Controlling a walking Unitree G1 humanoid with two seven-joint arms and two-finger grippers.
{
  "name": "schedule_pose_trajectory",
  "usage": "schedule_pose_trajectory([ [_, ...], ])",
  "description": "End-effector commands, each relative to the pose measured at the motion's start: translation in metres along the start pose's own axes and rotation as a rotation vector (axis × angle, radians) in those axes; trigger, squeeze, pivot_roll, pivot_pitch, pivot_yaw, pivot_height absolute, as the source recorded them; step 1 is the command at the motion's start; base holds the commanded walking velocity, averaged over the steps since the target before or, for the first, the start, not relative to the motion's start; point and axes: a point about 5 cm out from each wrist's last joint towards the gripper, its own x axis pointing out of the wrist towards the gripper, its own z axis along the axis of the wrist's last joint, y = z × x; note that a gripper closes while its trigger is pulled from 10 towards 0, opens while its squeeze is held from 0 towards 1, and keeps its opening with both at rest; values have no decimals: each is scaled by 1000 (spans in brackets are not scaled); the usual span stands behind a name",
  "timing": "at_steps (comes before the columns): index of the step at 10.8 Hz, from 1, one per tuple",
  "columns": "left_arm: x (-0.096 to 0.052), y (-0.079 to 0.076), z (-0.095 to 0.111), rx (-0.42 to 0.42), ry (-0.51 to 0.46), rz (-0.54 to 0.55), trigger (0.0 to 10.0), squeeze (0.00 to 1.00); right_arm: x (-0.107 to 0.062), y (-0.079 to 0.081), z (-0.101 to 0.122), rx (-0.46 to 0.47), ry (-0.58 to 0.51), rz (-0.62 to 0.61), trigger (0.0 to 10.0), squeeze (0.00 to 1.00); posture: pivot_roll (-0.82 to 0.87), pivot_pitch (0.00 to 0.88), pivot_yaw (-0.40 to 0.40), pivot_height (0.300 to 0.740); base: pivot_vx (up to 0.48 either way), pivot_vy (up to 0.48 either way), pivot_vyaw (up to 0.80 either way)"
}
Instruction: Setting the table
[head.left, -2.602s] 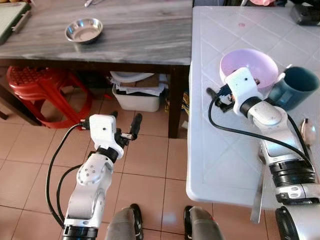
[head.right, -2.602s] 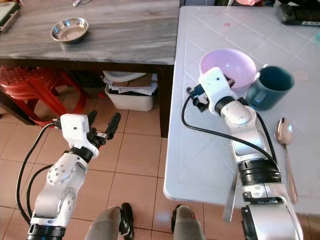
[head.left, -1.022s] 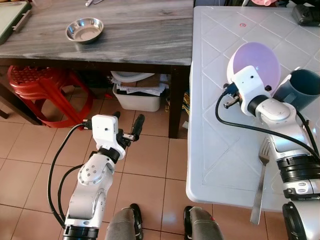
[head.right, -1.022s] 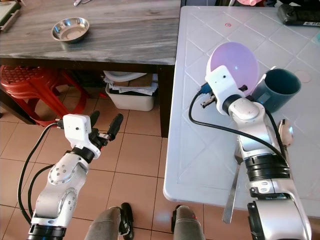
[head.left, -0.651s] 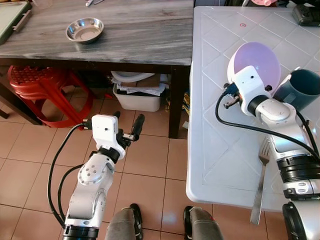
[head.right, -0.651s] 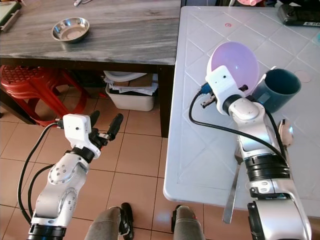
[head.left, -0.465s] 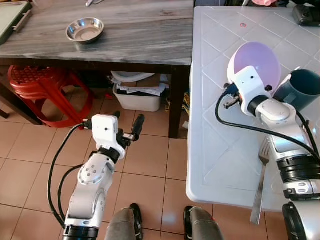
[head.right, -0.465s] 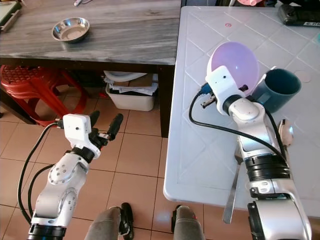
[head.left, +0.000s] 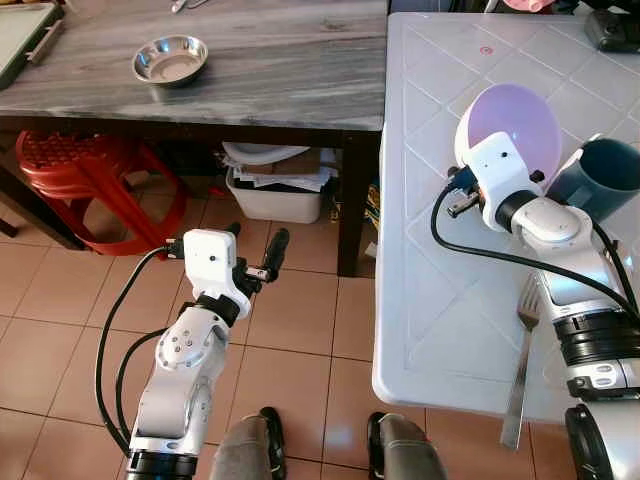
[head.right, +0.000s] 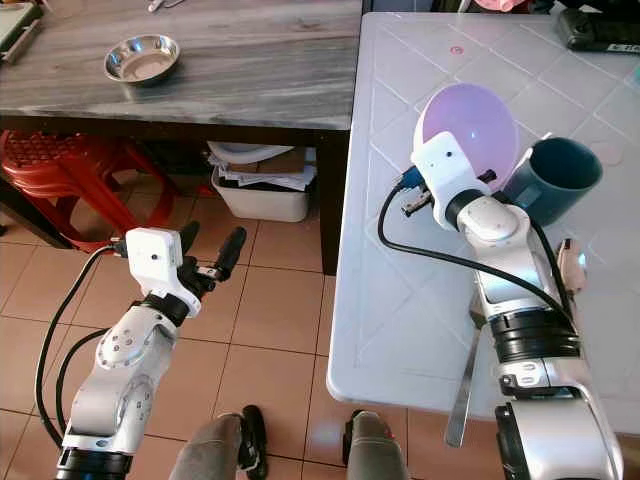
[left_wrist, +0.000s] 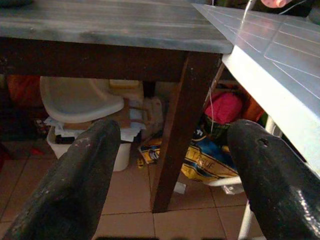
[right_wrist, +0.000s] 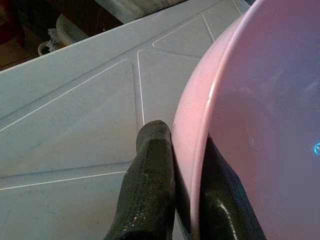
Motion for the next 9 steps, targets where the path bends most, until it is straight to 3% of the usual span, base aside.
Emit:
schedule_pose_trajectory([
  [1,-1,3,-1,8,9,8,10000,0,-1,7,-17,23,67,28,0,0,-32,220,79,740,0,0,0],
  [4,-1,3,-1,8,9,8,10000,0,-1,7,-17,23,67,28,0,0,-32,220,79,740,0,0,0],
  [5,2,4,-1,-3,4,23,10000,0,13,8,15,-8,-73,-90,0,0,-49,184,53,740,0,326,0],
  [6,7,4,-3,-31,7,45,10000,0,28,16,67,2,-304,-260,0,0,-44,181,55,740,0,480,0],
  [9,7,7,-1,-19,5,45,10000,0,16,27,79,31,-459,-290,0,0,-35,176,44,740,0,480,0],
])
